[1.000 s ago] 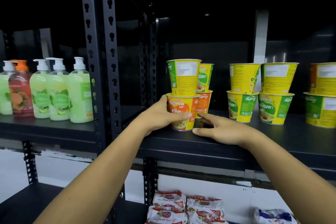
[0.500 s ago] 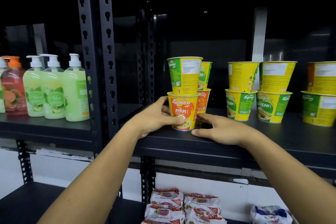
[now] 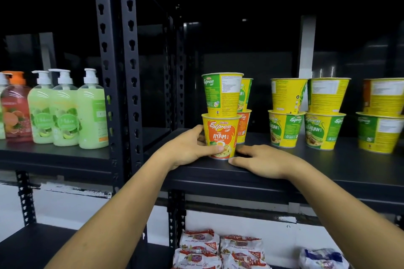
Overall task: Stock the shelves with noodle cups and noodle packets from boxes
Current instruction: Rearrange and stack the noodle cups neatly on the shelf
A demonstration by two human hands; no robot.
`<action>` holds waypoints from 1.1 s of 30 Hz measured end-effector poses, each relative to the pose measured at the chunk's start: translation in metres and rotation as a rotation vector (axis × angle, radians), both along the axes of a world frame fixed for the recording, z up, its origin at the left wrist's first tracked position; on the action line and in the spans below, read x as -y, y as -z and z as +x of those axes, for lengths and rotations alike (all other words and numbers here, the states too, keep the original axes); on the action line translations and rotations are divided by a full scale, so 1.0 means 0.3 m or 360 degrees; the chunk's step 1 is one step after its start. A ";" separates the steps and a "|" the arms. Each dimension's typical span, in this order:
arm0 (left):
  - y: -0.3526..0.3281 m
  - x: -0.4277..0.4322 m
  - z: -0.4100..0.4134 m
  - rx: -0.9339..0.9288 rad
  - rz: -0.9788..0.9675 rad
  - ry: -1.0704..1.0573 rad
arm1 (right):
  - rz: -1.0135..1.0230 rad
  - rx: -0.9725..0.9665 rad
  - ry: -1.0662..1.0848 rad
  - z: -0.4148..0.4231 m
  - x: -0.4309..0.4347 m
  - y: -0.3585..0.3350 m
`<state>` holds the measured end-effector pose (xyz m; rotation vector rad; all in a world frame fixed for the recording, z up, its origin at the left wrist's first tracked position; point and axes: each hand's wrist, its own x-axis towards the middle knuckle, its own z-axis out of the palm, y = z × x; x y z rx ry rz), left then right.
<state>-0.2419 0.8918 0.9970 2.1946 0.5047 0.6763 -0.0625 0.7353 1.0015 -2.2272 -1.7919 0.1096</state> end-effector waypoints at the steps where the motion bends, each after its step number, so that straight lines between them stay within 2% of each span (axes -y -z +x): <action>1: 0.000 -0.001 0.000 -0.0007 0.0011 -0.0014 | -0.0001 0.0009 0.0001 -0.001 0.001 -0.001; 8: -0.004 -0.021 -0.006 -0.0120 0.0058 -0.0034 | 0.0042 -0.0051 -0.0019 0.000 0.005 -0.003; 13: -0.048 -0.042 -0.023 -0.0452 0.0274 -0.0006 | 0.0102 -0.0118 -0.0015 -0.006 0.014 -0.006; 17: -0.034 -0.038 -0.029 -0.0537 0.0350 0.0038 | 0.0090 -0.0088 -0.0015 -0.011 0.012 -0.009; 21: -0.034 -0.049 -0.014 -0.0781 0.0472 0.0029 | 0.0058 -0.0106 0.0006 -0.011 0.012 -0.011; 23: -0.034 -0.053 -0.012 -0.0786 0.0461 0.0046 | 0.0093 -0.0151 0.0023 -0.012 0.016 -0.015; 25: -0.032 -0.054 -0.014 -0.0742 0.0430 0.0066 | 0.0255 -0.0292 0.0066 -0.009 0.019 -0.021; 30: -0.027 -0.062 -0.014 -0.0610 0.0328 0.0083 | 0.1020 -0.0937 0.0124 -0.003 -0.009 -0.060; 33: -0.026 -0.062 -0.012 -0.0593 0.0308 0.0062 | 0.1164 -0.1171 0.0066 -0.022 -0.056 -0.116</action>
